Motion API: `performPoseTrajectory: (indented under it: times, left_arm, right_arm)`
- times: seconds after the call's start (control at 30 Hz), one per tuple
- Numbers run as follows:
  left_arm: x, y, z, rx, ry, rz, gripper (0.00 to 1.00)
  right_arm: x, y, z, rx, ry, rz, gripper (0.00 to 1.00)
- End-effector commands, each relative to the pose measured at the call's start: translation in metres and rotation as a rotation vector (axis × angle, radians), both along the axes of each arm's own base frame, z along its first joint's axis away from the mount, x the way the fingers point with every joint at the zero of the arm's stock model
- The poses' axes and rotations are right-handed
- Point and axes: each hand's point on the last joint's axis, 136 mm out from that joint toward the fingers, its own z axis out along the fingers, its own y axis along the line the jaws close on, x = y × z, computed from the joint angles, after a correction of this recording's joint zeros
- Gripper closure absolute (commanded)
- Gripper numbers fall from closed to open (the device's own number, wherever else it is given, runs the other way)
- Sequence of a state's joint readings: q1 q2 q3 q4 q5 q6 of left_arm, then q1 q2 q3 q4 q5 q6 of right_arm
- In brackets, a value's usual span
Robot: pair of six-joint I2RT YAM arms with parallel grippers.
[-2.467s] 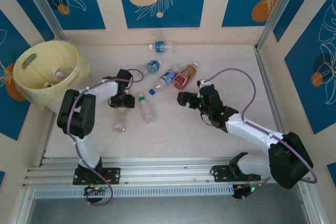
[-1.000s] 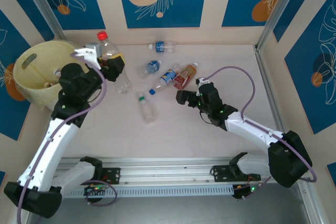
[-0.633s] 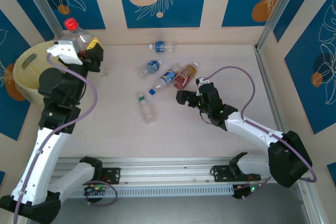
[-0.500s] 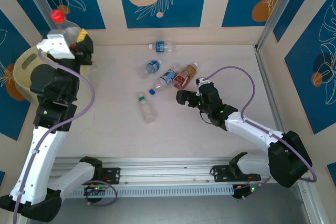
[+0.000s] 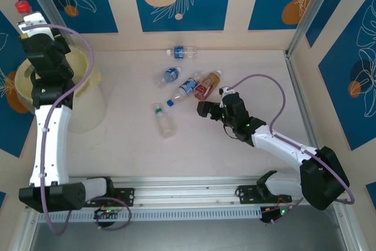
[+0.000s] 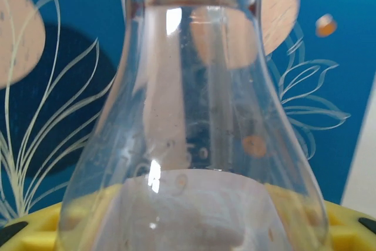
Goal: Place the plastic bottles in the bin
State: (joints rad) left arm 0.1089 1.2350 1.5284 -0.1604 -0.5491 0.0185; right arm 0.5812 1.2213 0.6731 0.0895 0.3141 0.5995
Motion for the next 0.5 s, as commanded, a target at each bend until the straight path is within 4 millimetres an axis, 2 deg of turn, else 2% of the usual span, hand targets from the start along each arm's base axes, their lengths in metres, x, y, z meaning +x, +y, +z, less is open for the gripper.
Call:
performPoseTrajectory:
  times: [0.0, 0.2, 0.3, 0.47]
  left_arm:
    - [0.001, 0.023, -0.025, -0.133, -0.005, 0.021, 1.00]
    - [0.005, 0.034, -0.089, -0.307, 0.061, 0.011, 0.98]
    - [0.010, 0.024, -0.115, -0.366, 0.079, -0.046, 0.88]
    - [0.021, 0.005, -0.152, -0.438, 0.146, -0.148, 0.79]
  right_arm:
    - [0.002, -0.001, 0.013, 0.001, -0.043, -0.001, 0.00]
    - [0.003, -0.004, 0.012, 0.007, -0.043, -0.013, 0.00]
    - [0.004, -0.002, 0.012, 0.010, -0.041, -0.009, 0.00]
    - [0.005, 0.000, 0.011, 0.008, -0.035, -0.004, 0.00]
